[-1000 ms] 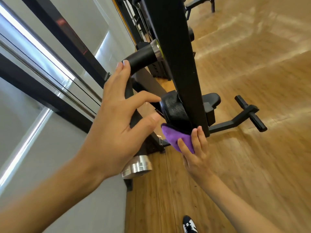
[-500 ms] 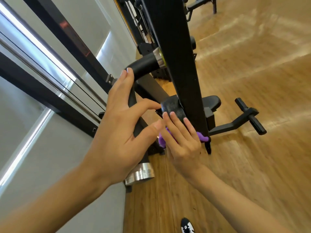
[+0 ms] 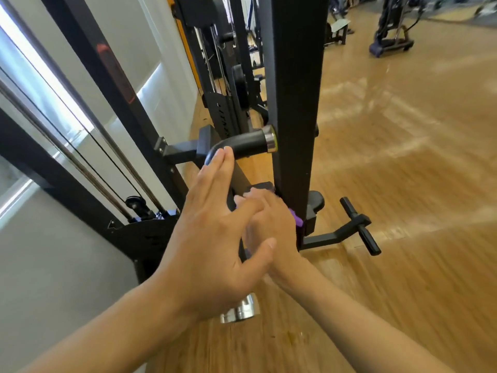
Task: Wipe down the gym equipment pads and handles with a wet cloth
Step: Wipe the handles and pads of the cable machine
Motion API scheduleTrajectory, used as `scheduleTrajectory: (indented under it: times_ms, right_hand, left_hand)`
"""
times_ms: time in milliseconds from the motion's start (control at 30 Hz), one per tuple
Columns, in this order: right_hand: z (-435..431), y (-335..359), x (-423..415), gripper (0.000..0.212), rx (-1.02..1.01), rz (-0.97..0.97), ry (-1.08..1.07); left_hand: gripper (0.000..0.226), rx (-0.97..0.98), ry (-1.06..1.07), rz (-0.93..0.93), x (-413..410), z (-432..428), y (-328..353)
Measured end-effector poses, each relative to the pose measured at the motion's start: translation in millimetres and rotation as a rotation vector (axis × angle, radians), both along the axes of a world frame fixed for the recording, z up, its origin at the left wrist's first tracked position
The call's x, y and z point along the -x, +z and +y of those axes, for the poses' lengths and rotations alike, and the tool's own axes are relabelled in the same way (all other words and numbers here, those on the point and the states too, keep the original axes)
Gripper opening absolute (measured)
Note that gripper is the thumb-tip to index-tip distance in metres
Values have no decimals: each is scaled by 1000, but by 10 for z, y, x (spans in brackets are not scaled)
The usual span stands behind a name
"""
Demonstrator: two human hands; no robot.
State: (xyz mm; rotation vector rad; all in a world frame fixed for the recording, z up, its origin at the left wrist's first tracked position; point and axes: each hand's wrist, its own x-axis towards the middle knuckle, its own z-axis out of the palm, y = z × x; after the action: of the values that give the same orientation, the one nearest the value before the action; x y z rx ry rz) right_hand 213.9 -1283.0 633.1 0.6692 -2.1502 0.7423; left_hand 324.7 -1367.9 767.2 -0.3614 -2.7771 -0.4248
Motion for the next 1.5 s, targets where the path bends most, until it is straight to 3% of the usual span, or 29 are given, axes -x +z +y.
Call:
scheduleTrajectory:
  times_ms: [67, 233, 367, 567, 767, 1000, 1267, 1500]
  right_hand:
    - [69, -125, -9, 19, -75, 91, 62]
    - [203, -80, -7, 31, -93, 53, 186]
    - [548, -40, -31, 35, -5, 53, 249]
    - [1516, 80, 5, 42, 76, -85, 242]
    - [2757, 55, 355, 40, 132, -430, 191]
    - [4117, 84, 1025, 44, 111, -546, 3]
    - [5083, -139, 2327, 38, 9, -654, -178]
    - [5753, -165, 4131, 44, -122, -623, -348]
  left_hand:
    - [58, 60, -4, 26, 22, -51, 13]
    - [62, 285, 45, 43, 25, -70, 87]
    - [72, 570, 128, 63, 25, -61, 169]
    - [64, 761, 146, 89, -20, 487, 369]
    - [61, 733, 144, 47, 292, 1751, 209]
    - [62, 541, 163, 22, 1244, 2987, -186]
    - [67, 380, 111, -8, 3018, 3854, -699]
    - [66, 260, 52, -39, 5127, 4498, -1143]
